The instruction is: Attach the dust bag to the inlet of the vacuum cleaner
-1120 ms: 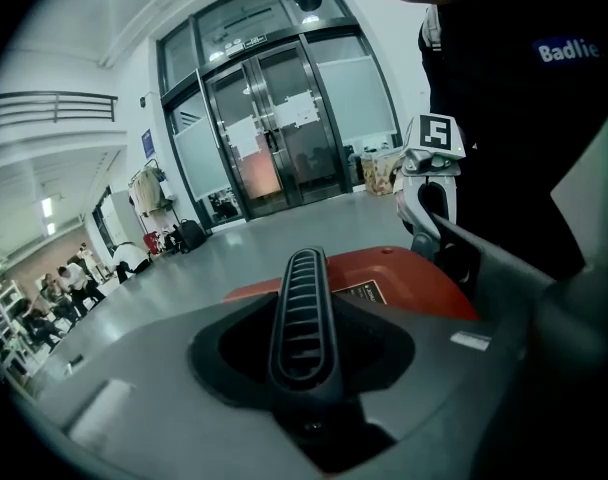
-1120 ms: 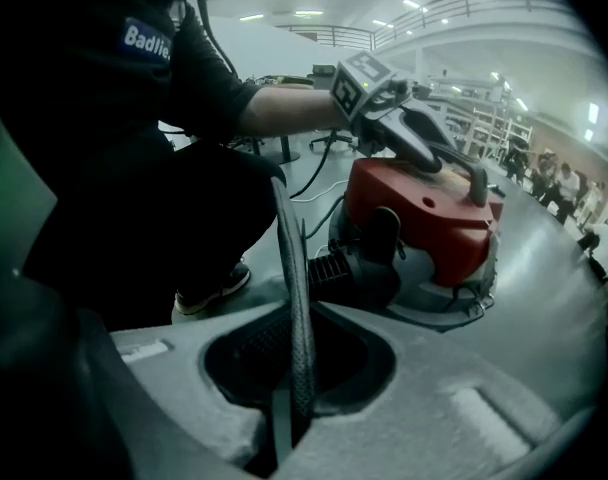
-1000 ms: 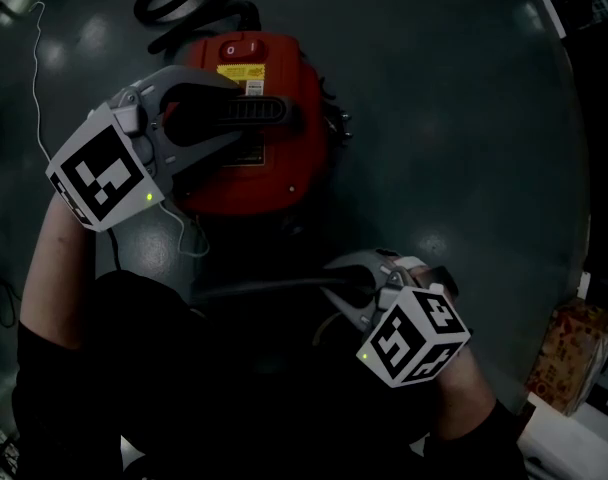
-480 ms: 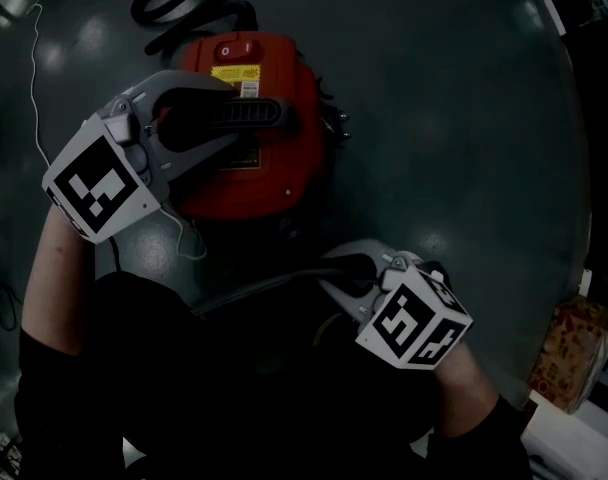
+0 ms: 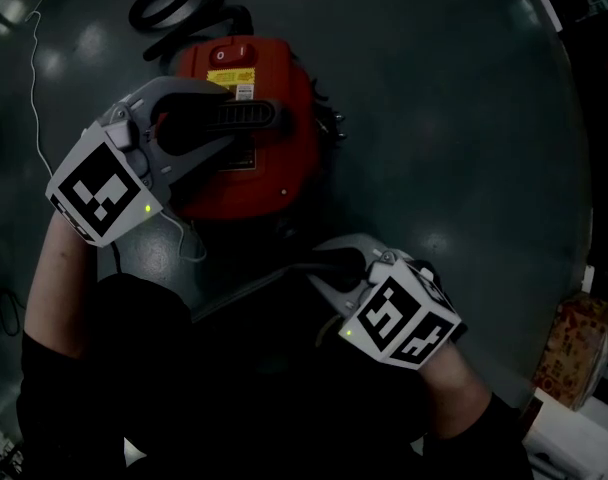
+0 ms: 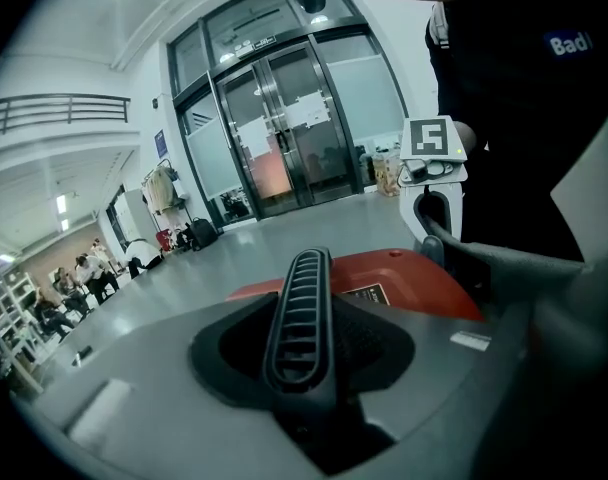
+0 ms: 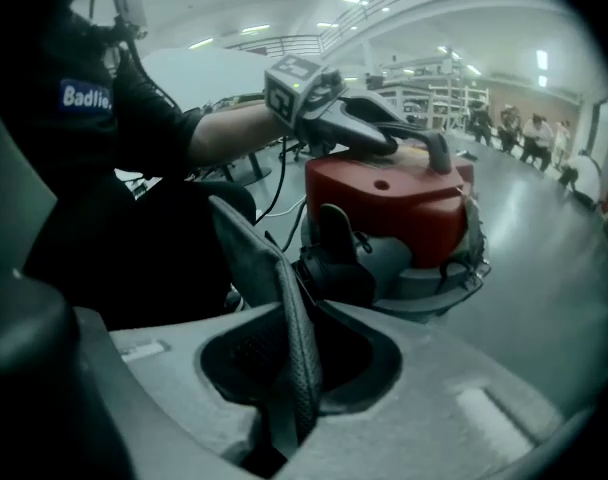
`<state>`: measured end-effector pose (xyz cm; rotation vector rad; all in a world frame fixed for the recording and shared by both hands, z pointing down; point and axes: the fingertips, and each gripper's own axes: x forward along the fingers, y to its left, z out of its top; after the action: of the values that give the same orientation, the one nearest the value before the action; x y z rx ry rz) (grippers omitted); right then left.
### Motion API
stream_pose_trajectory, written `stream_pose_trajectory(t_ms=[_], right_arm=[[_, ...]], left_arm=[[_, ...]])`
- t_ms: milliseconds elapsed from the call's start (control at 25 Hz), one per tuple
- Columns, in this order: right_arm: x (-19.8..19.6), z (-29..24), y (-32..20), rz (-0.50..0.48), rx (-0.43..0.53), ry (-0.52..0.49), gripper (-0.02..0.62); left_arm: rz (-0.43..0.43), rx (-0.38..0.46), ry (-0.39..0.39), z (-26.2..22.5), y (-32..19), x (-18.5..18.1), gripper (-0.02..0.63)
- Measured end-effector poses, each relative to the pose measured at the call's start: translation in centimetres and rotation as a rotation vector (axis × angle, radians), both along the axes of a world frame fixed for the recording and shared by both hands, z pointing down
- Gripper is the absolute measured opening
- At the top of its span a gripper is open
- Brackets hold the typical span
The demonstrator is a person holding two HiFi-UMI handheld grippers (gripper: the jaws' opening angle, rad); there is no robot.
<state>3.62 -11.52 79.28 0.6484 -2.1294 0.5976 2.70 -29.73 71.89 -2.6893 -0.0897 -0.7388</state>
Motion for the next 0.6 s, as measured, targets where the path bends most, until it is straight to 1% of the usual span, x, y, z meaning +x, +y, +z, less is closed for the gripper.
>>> stream_pose_trajectory(t_ms=[120, 200, 360, 480, 600], right_arm=[[0.5, 0.3, 0.0, 0.129, -0.061, -0.103, 0.063], [0.8, 0.4, 0.1, 0.161, -0.070, -0.129, 0.064], [0.6, 0.4, 0.1, 0.123, -0.030, -0.066, 0.084], [0.8, 0.6, 0.5, 0.094, -0.005, -0.021, 0.095], [1.9, 0.8, 1.3, 0.057, -0.009, 0.048, 0.155]], left_arm=[[-0.023, 0.010, 0.001, 0.1, -0.1, 0.0, 0.127], [-0.031, 0.018, 0.000, 0.1, -0.2, 0.1, 0.127], [-0.032, 0.040, -0.008, 0.3, -0.2, 0.1, 0.126], [-0.029, 0.032, 0.014, 0.1, -0.1, 0.4, 0.124], [-0.027, 0.013, 0.017, -0.1, 0.0, 0.5, 0.121]])
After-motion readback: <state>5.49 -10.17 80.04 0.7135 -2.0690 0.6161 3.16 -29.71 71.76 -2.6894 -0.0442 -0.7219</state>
